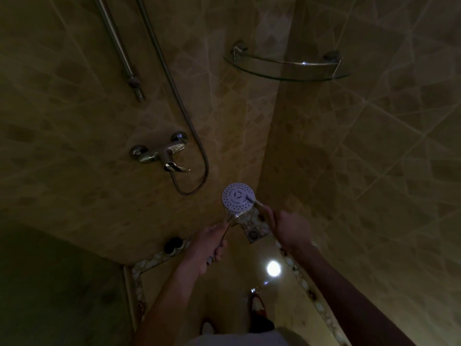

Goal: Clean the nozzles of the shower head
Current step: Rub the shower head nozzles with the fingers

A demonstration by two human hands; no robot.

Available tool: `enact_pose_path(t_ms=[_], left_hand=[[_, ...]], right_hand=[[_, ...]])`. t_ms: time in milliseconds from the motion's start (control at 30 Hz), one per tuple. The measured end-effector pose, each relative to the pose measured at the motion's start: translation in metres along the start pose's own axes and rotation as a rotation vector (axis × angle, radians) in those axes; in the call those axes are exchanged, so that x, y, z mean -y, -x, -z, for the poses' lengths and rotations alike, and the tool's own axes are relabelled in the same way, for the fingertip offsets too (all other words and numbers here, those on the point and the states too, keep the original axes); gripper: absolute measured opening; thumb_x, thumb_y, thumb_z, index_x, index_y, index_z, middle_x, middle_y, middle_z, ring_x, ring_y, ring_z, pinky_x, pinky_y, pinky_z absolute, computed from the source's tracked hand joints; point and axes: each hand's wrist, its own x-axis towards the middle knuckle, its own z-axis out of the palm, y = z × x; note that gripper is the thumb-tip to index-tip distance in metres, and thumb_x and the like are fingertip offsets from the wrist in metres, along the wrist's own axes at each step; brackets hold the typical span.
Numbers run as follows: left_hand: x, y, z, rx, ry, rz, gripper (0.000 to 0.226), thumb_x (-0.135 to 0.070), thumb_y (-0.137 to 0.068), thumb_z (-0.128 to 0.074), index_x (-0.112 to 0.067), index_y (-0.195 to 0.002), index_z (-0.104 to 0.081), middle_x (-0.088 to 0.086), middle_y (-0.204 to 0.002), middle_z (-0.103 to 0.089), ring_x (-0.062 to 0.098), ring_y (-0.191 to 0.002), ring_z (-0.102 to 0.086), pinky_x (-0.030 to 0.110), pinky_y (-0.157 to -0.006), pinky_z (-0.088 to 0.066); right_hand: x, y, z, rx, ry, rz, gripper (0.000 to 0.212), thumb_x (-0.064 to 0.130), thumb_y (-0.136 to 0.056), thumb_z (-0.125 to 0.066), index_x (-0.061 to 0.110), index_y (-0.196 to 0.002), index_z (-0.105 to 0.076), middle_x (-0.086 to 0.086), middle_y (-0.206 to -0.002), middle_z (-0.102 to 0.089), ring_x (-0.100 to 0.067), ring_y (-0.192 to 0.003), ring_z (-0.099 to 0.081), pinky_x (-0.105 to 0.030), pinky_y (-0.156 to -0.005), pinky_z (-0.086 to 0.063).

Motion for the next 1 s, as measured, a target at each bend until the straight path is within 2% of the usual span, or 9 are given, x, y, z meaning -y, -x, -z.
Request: enact_pose_path(t_ms=[100, 233, 300, 333, 433, 567, 667, 767, 1000], left_hand=[[-0.003, 0.000, -0.005, 0.016, -0.007, -0.022, 0.030, -0.042, -0.093, -0.057, -0.014, -0.081, -0.058, 0.001, -0.062, -0.053, 0.010, -0.045, -0.037, 0.021, -0.041, -0.028], [-0.006, -0.002, -0.007, -0.004, 0.007, -0.003, 0.035, -0.041, -0.094, -0.056, -0.008, -0.105, -0.061, 0.001, -0.064, -0.053, 0.010, -0.045, -0.037, 0.020, -0.039, -0.029], [-0.004, -0.004, -0.008, -0.009, 0.014, 0.006, 0.036, -0.041, -0.094, -0.057, -0.008, -0.109, -0.060, 0.001, -0.065, -0.053, 0.009, -0.044, -0.037, 0.019, -0.038, -0.029], [-0.003, -0.005, -0.008, -0.011, 0.017, 0.010, 0.036, -0.041, -0.094, -0.057, -0.008, -0.107, -0.061, 0.001, -0.064, -0.053, 0.008, -0.044, -0.037, 0.019, -0.037, -0.030], [-0.002, -0.009, -0.010, 0.000, 0.024, 0.007, 0.032, -0.043, -0.093, -0.058, -0.011, -0.098, -0.062, 0.000, -0.063, -0.054, 0.009, -0.044, -0.037, 0.020, -0.038, -0.030], [-0.002, -0.014, -0.016, 0.015, 0.032, -0.007, 0.027, -0.045, -0.091, -0.060, -0.018, -0.088, -0.062, 0.001, -0.063, -0.055, 0.010, -0.045, -0.037, 0.020, -0.037, -0.030], [-0.001, -0.017, -0.019, 0.003, 0.054, -0.008, 0.022, -0.040, -0.093, -0.058, -0.019, -0.089, -0.061, 0.000, -0.061, -0.054, 0.009, -0.042, -0.037, 0.018, -0.035, -0.030], [0.000, -0.018, -0.023, -0.002, 0.060, -0.015, 0.024, -0.040, -0.093, -0.059, -0.016, -0.092, -0.064, 0.000, -0.059, -0.056, 0.009, -0.041, -0.038, 0.019, -0.036, -0.030], [-0.005, -0.021, -0.039, 0.028, 0.073, -0.050, 0.031, -0.044, -0.091, -0.060, -0.014, -0.088, -0.063, 0.003, -0.065, -0.054, 0.009, -0.042, -0.038, 0.019, -0.036, -0.030]], right_hand=[[-0.009, -0.014, 0.010, -0.023, -0.077, -0.090, 0.071, 0.067, -0.090, -0.004, 0.031, -0.105, -0.063, -0.006, -0.084, -0.071, -0.030, -0.079, -0.069, -0.037, -0.066, -0.056], [0.008, 0.008, -0.003, -0.038, -0.064, 0.023, 0.076, 0.069, -0.088, 0.002, 0.028, -0.097, -0.062, -0.001, -0.073, -0.069, -0.024, -0.068, -0.068, -0.030, -0.055, -0.049], [0.010, 0.016, -0.004, -0.032, -0.005, 0.094, 0.078, 0.068, -0.088, 0.004, 0.025, -0.087, -0.062, -0.002, -0.065, -0.066, -0.023, -0.060, -0.066, -0.026, -0.047, -0.038], [0.008, 0.013, -0.002, -0.031, 0.011, 0.102, 0.076, 0.067, -0.089, 0.001, 0.024, -0.087, -0.061, -0.002, -0.064, -0.066, -0.024, -0.060, -0.066, -0.026, -0.047, -0.038], [-0.007, -0.010, 0.009, -0.033, -0.002, 0.030, 0.063, 0.063, -0.094, -0.012, 0.026, -0.096, -0.062, -0.004, -0.071, -0.069, -0.028, -0.069, -0.068, -0.031, -0.056, -0.049], [-0.018, -0.027, 0.014, -0.041, -0.130, -0.092, 0.063, 0.064, -0.094, -0.013, 0.025, -0.099, -0.063, -0.008, -0.080, -0.071, -0.032, -0.076, -0.068, -0.033, -0.062, -0.050], [-0.011, -0.012, 0.004, 0.035, -0.151, 0.000, 0.068, 0.065, -0.092, -0.008, 0.026, -0.102, -0.062, -0.005, -0.080, -0.070, -0.028, -0.073, -0.067, -0.038, -0.065, -0.056], [-0.007, 0.004, 0.000, 0.040, -0.091, 0.098, 0.075, 0.069, -0.088, 0.001, 0.024, -0.095, -0.059, -0.003, -0.073, -0.067, -0.025, -0.067, -0.066, -0.038, -0.060, -0.056], [-0.032, -0.045, 0.029, 0.031, -0.162, 0.016, 0.061, 0.060, -0.096, -0.016, 0.023, -0.101, -0.065, -0.010, -0.085, -0.071, -0.031, -0.079, -0.068, -0.042, -0.071, -0.056]])
